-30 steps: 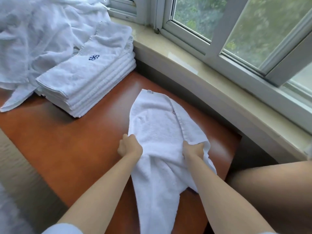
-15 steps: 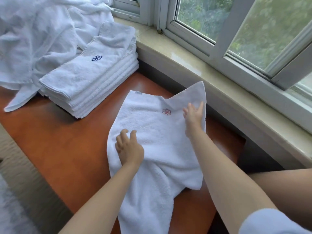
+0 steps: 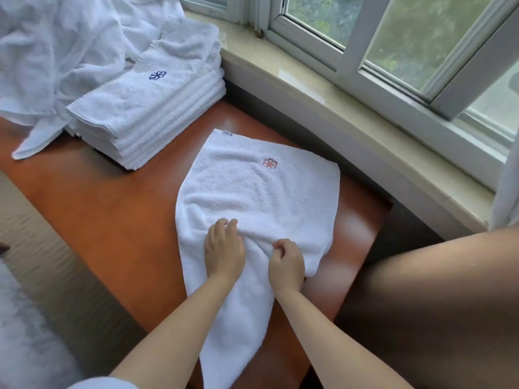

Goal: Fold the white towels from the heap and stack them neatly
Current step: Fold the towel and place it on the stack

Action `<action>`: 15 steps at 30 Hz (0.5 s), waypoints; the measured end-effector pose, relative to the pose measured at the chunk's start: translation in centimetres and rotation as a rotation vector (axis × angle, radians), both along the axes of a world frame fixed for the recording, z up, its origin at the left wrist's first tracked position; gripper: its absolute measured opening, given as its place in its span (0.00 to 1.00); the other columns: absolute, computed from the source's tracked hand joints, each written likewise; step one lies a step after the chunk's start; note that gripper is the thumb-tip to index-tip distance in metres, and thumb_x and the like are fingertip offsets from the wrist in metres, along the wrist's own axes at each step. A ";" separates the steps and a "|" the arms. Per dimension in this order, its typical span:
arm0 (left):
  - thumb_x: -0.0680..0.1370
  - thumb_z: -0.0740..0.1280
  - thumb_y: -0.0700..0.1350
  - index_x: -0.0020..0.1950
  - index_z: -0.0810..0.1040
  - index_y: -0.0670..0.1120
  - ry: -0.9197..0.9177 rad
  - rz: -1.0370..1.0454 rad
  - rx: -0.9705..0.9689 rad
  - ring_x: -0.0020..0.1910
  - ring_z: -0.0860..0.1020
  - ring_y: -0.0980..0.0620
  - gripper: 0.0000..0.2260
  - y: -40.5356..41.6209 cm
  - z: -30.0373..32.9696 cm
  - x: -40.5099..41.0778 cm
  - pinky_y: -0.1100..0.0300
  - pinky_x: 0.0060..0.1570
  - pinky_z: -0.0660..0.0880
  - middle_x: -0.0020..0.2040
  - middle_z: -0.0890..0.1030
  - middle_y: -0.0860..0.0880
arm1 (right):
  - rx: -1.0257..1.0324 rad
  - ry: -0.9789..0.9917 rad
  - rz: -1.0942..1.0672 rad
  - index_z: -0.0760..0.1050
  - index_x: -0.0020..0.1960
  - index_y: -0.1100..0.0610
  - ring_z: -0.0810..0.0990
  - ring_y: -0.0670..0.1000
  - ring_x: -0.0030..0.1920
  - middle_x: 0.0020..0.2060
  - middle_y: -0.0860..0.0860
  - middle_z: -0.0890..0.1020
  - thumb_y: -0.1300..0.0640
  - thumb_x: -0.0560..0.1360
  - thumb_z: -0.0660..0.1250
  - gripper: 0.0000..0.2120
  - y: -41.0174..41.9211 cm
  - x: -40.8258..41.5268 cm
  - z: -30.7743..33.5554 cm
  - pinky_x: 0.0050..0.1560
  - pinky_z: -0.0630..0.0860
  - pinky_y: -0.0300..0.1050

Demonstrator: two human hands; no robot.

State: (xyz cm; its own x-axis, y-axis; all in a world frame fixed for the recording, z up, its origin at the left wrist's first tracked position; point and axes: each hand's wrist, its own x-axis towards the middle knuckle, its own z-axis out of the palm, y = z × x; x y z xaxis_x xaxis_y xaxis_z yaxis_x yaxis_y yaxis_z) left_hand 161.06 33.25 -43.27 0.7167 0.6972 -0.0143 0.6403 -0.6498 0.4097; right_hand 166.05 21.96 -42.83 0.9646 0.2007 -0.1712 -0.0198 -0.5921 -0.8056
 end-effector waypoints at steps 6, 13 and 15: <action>0.78 0.59 0.42 0.61 0.74 0.45 0.084 0.003 -0.042 0.56 0.73 0.50 0.12 -5.6 -0.1 -4.1 0.58 0.52 0.71 0.58 0.76 0.48 | -0.185 0.134 0.021 0.75 0.47 0.55 0.75 0.49 0.49 0.46 0.46 0.77 0.63 0.76 0.57 0.09 -5.6 -1.4 -0.1 0.46 0.71 0.43; 0.75 0.64 0.48 0.73 0.64 0.45 0.165 -0.182 -0.096 0.65 0.69 0.47 0.27 -9.2 -0.7 -6.4 0.59 0.62 0.68 0.68 0.69 0.48 | -0.241 0.355 -0.008 0.71 0.62 0.54 0.79 0.53 0.52 0.56 0.49 0.80 0.49 0.78 0.61 0.15 -8.2 -1.5 -0.3 0.46 0.72 0.44; 0.75 0.61 0.39 0.78 0.57 0.48 0.234 -0.191 -0.083 0.66 0.69 0.47 0.31 -8.9 -0.3 -6.1 0.58 0.60 0.71 0.74 0.63 0.47 | -0.070 0.461 -0.118 0.66 0.69 0.56 0.79 0.57 0.57 0.60 0.51 0.77 0.49 0.77 0.64 0.23 -7.6 -0.4 -0.2 0.53 0.75 0.49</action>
